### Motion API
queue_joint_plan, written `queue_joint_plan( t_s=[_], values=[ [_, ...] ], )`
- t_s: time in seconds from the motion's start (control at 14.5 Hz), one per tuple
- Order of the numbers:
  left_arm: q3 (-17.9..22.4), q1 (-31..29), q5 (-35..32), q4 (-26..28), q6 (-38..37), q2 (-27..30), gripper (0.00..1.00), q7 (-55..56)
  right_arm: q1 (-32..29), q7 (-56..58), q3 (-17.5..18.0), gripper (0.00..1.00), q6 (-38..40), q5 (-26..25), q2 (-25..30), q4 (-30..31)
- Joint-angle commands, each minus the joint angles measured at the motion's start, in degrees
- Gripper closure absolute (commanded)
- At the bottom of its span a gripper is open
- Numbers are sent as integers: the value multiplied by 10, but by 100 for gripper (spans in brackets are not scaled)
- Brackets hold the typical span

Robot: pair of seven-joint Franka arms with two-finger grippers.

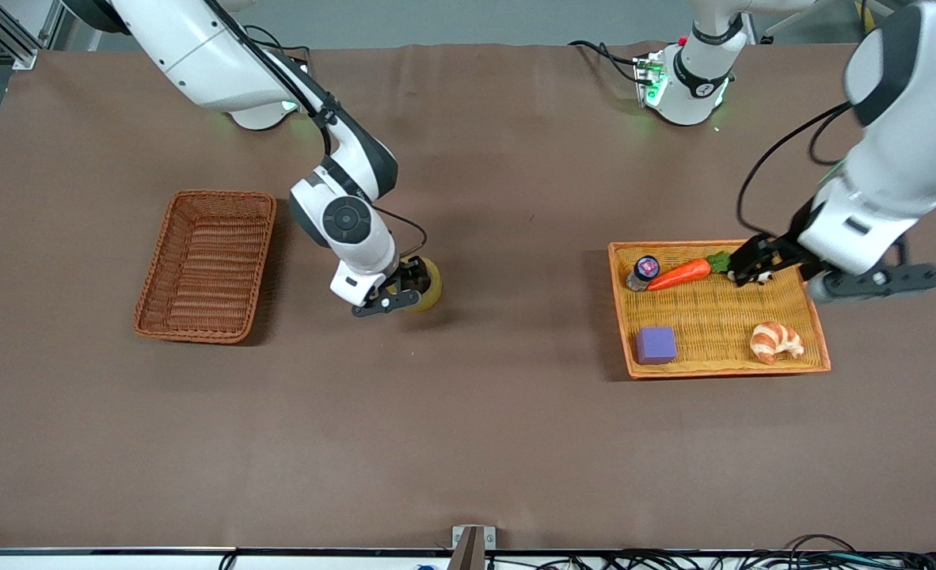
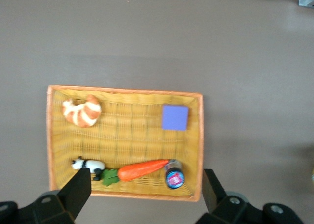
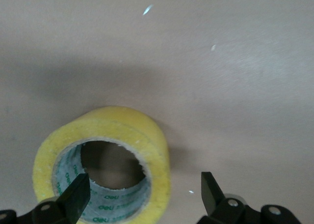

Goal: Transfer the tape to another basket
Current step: 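Grasp the tape with the right gripper while the left gripper withdraws, then lower the tape into the brown basket and open the right gripper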

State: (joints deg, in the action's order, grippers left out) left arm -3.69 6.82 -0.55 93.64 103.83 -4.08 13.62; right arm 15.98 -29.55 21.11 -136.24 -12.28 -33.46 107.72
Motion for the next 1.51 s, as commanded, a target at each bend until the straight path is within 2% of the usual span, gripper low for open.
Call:
queue_joint_plan(
  t_s=[0.0, 0.07, 0.14, 0.21, 0.28, 0.48, 0.76, 0.89, 1.03, 1.17, 1.31, 1.44],
  values=[
    [1, -9, 4, 86, 8, 81, 0, -34, 5, -25, 3, 0, -13, -32, -15, 1],
    [3, -9, 1, 100, 8, 94, 0, -35, 5, -25, 2, 1, -21, -38, -20, 1],
    [3, -10, -3, 115, 8, 107, 0, -38, 4, -26, 2, 8, -25, -44, -24, 1],
    [3, -9, -11, 127, 8, 116, 0, -48, 4, -27, 2, 21, -25, -51, -24, 2],
    [4, -10, -12, 131, 8, 119, 0, -60, 5, -27, 2, 37, -24, -52, -24, 1],
    [3, -30, -12, 131, 19, 118, 0, -71, 5, -53, 2, 98, -13, -54, -24, -2],
    [3, -33, -12, 131, 23, 113, 0, -79, -2, -81, 7, 100, 66, -51, -11, -40],
    [3, -35, -12, 130, 30, 111, 0, -78, -24, -96, 23, 100, 174, -46, 35, -80],
    [3, -38, -12, 125, 30, 104, 0, -78, -70, -85, 35, 100, 249, -24, 100, -84],
    [3, -45, -12, 123, 30, 102, 0, -79, -102, -29, 28, 100, 307, -13, 155, -80],
    [3, -45, -12, 121, 30, 99, 0, -79, -125, 44, -7, 100, 343, 3, 195, -76],
    [3, -45, -11, 110, 24, 92, 0, -79, -124, 140, -83, 100, 343, 33, 238, -35]
  ],
)
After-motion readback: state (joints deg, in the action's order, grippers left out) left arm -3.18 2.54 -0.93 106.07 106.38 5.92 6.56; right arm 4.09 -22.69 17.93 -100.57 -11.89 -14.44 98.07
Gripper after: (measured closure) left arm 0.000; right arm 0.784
